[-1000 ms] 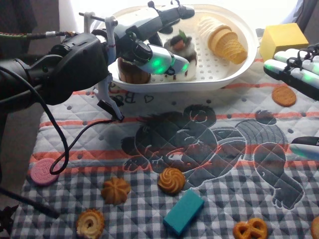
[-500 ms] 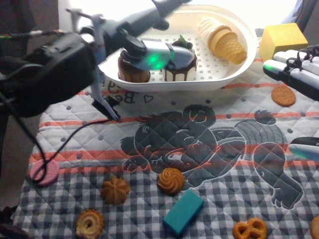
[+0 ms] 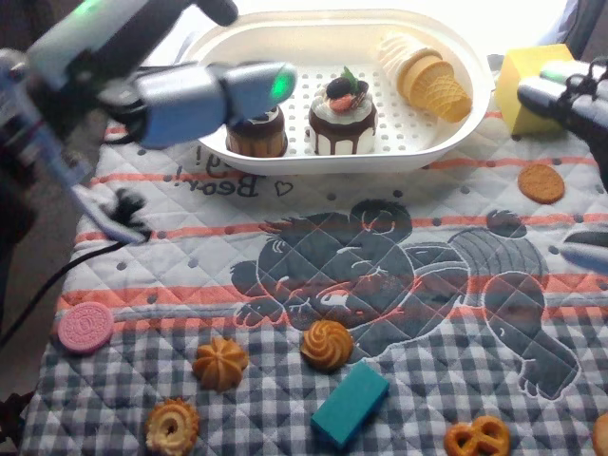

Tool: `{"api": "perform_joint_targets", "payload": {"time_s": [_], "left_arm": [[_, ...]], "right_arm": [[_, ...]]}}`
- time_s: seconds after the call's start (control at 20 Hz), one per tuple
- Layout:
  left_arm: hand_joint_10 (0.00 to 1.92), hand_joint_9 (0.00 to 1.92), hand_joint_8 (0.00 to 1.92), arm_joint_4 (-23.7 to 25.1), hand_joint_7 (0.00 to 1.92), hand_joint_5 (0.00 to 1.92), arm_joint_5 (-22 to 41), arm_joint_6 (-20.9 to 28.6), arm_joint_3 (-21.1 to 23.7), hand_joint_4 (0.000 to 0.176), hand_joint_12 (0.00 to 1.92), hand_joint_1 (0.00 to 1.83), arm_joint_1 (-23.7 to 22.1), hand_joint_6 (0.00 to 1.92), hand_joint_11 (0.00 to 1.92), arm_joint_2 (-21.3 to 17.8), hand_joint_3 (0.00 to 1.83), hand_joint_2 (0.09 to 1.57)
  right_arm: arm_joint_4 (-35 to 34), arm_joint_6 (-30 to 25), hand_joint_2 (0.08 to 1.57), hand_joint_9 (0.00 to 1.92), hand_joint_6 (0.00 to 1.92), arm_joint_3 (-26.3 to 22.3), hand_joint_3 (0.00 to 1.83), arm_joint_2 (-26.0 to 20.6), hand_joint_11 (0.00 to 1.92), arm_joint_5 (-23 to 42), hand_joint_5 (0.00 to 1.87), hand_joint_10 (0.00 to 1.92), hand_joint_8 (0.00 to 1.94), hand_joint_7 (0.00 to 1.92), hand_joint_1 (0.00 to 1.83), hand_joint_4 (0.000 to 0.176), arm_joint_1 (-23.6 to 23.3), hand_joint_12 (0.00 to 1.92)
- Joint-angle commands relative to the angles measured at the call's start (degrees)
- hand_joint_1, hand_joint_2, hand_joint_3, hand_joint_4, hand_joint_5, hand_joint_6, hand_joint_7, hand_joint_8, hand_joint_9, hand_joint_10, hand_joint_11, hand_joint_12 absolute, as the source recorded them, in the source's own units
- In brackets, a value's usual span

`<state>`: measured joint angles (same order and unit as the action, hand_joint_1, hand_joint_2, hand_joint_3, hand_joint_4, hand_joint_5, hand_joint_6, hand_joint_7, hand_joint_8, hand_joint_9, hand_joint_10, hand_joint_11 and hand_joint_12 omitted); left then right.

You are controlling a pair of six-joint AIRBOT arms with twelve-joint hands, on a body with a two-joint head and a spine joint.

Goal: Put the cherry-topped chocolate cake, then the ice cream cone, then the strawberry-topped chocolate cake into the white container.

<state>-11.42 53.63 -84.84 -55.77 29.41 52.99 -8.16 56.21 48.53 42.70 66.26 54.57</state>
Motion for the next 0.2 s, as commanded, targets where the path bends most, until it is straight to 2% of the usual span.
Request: {"api": "perform_joint_targets", "payload": {"time_s": [0.0,0.05,0.1,0.15], "left_arm": [[0.1,0.15,0.0,0.1,0.08,0.0,11.8,1.1,0.7,0.141,1.12,0.61,0.6,0.0,0.0,-1.4,0.0,1.23],[0.07,0.14,0.0,0.0,0.09,0.0,14.0,1.7,1.8,0.135,0.95,0.58,2.4,0.0,0.0,-2.6,0.01,1.26],[0.06,0.15,0.0,-0.3,0.07,0.0,16.1,1.9,2.9,0.134,0.86,0.52,4.2,0.0,0.0,-3.8,0.01,1.28],[0.07,0.18,0.0,-0.5,0.07,0.0,17.4,1.9,3.6,0.163,0.93,0.51,5.2,0.0,0.0,-4.4,0.01,1.29]], "right_arm": [[-0.4,0.4,1.21,0.05,0.0,-0.2,0.01,-0.6,0.0,8.4,0.0,0.0,0.0,0.0,0.66,0.041,-0.5,0.43],[-0.8,0.7,1.22,0.04,0.0,-0.2,0.01,-0.8,0.0,8.8,0.0,0.0,0.0,0.0,0.66,0.041,-0.7,0.4],[-1.2,1.0,1.21,0.02,0.0,-0.4,0.0,-1.1,0.0,9.4,0.0,0.0,0.0,0.0,0.66,0.059,-0.9,0.34],[-1.4,1.2,1.22,0.0,0.0,-0.5,0.0,-1.3,0.0,9.9,0.0,0.0,0.0,0.0,0.62,0.045,-1.0,0.34]]}}
